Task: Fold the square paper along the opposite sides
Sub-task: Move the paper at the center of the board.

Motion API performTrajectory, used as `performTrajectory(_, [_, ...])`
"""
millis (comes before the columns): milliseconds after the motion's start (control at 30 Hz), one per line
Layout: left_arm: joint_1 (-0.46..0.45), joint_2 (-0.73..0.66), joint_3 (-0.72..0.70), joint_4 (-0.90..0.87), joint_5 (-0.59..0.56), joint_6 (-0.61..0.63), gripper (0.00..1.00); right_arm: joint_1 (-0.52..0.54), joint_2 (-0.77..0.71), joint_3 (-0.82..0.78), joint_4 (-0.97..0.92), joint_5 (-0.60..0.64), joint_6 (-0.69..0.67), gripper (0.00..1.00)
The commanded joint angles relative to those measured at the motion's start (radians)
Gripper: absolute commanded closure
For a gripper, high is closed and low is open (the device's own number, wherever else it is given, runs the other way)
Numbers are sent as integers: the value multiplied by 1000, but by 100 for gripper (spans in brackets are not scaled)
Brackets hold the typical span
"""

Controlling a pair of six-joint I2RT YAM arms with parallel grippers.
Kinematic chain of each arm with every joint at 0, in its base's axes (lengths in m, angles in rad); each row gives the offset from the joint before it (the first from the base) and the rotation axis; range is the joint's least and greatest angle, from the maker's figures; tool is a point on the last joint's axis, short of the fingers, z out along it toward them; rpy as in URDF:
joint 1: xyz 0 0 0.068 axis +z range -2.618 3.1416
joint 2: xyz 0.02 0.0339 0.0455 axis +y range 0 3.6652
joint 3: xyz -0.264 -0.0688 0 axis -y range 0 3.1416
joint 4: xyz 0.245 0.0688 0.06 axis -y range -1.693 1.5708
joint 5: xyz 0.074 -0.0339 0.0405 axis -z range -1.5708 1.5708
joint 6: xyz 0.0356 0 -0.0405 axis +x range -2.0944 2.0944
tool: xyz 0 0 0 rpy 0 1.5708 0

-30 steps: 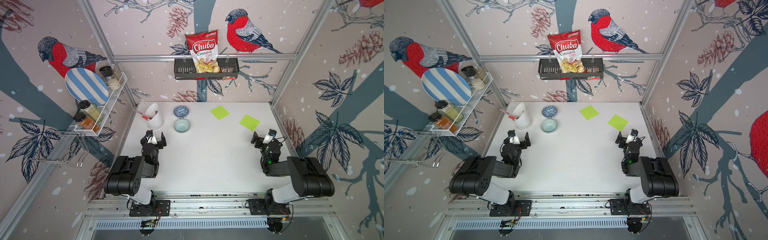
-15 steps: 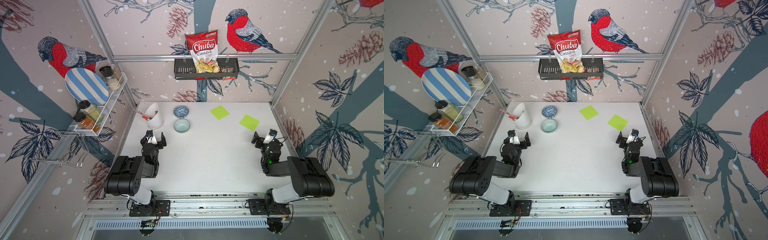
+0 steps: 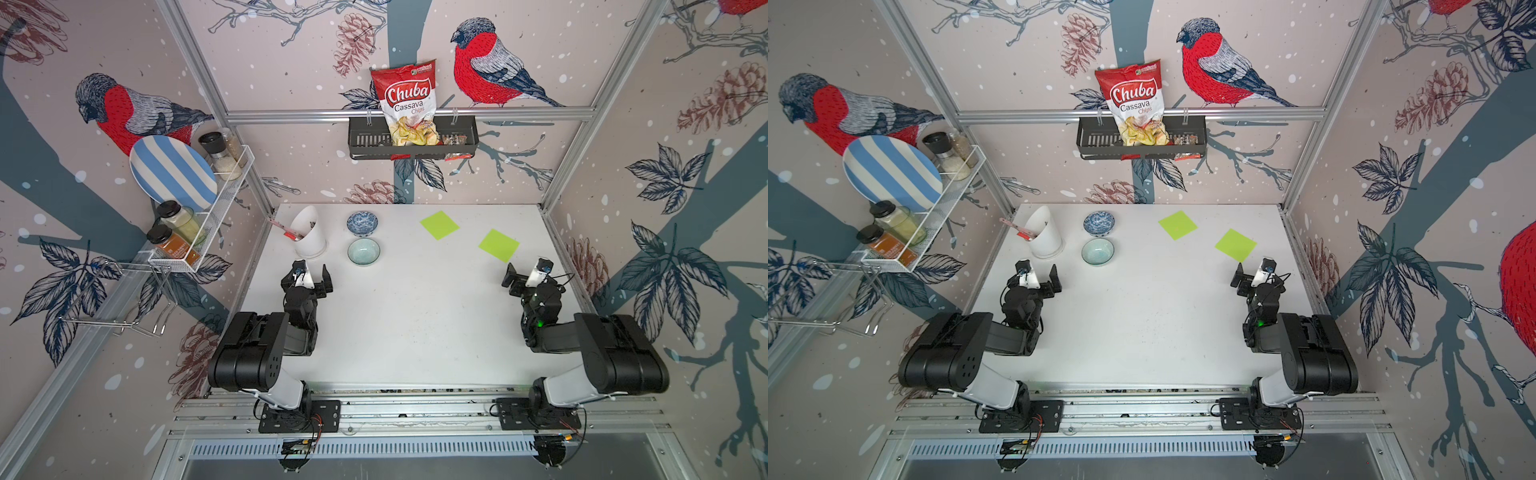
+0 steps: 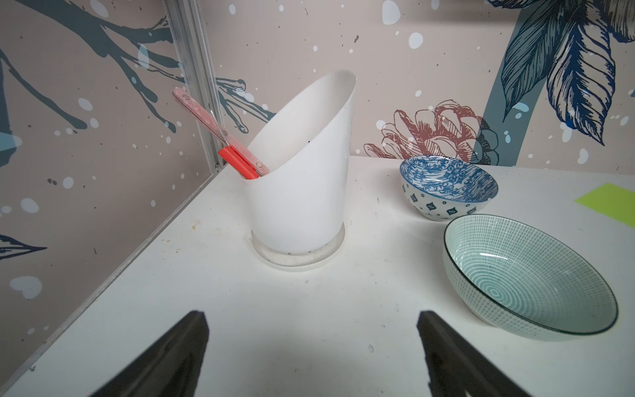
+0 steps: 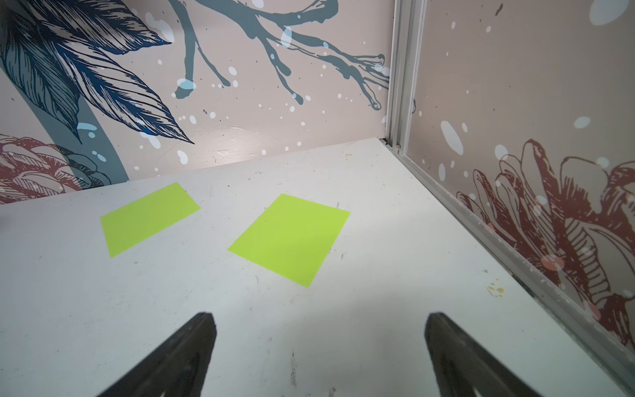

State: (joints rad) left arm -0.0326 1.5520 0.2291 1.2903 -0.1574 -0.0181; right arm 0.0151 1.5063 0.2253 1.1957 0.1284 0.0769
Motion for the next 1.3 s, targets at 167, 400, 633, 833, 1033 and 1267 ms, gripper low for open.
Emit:
performTrajectory(167, [3, 0, 5, 6, 11, 3, 3, -2, 0, 3, 24, 5, -5, 0])
performTrajectory(400, [2, 0, 8, 1, 13, 2, 4, 40, -120, 150, -319, 64, -39, 0])
performTrajectory(633, [3, -10, 13, -17, 23, 7, 10, 80, -82, 601, -1010, 99, 99, 11])
performTrajectory(833, [-10, -154, 238, -524, -10, -28, 27, 57, -26, 686, -1142, 63, 209, 79])
performTrajectory(1033, [-148, -164, 463, -805, -59, -140, 83, -8, 73, 769, -1192, 37, 267, 100])
performTrajectory(1267, [-396, -71, 744, -1050, -166, -194, 100, -60, 282, 948, -1274, -64, 259, 100])
